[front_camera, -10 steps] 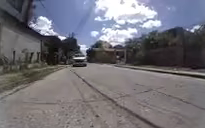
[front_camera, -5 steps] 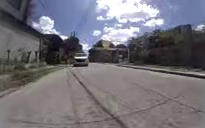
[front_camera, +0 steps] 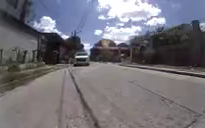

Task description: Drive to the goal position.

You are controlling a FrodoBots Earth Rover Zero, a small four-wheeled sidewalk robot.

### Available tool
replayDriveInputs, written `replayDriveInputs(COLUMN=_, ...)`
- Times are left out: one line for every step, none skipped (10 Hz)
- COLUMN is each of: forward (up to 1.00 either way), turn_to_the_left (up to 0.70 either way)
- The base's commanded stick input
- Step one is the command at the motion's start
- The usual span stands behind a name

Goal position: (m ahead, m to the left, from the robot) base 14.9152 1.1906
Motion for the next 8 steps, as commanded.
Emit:
replayDriveInputs(forward=1.0, turn_to_the_left=0.0)
replayDriveInputs(forward=1.0, turn_to_the_left=0.0)
replayDriveInputs(forward=1.0, turn_to_the_left=0.0)
replayDriveInputs(forward=1.0, turn_to_the_left=0.0)
replayDriveInputs(forward=1.0, turn_to_the_left=0.0)
replayDriveInputs(forward=1.0, turn_to_the_left=0.0)
replayDriveInputs(forward=1.0, turn_to_the_left=0.0)
replayDriveInputs(forward=1.0, turn_to_the_left=0.12)
